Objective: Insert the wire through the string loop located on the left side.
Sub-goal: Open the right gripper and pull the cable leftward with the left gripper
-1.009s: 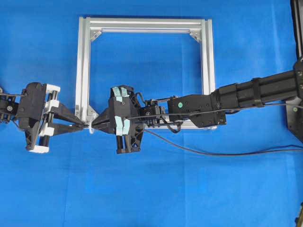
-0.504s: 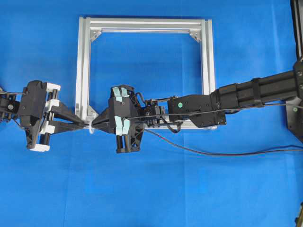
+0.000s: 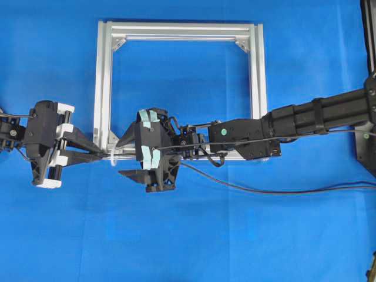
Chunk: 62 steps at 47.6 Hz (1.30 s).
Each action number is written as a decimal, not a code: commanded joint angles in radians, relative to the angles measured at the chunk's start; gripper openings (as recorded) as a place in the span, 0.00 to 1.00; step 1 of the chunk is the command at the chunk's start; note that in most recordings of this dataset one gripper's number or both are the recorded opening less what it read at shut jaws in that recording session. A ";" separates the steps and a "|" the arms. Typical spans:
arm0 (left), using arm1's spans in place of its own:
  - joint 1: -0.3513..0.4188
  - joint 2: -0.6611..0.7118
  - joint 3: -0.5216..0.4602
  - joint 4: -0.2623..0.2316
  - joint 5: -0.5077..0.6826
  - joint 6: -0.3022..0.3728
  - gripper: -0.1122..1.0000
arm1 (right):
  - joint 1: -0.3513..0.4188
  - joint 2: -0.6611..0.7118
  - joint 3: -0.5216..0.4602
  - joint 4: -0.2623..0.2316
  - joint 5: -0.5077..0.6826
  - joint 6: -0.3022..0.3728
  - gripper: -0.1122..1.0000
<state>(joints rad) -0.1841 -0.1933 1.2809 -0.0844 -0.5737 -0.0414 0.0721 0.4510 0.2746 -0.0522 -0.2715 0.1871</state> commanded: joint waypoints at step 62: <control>-0.011 -0.660 -0.067 0.006 1.014 -0.147 0.18 | 0.025 -0.112 0.080 0.000 0.046 -0.005 0.92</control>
<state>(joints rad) -0.1856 -0.8529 1.2410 -0.0828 0.4142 -0.1795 0.0936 0.3789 0.3605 -0.0522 -0.2224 0.1841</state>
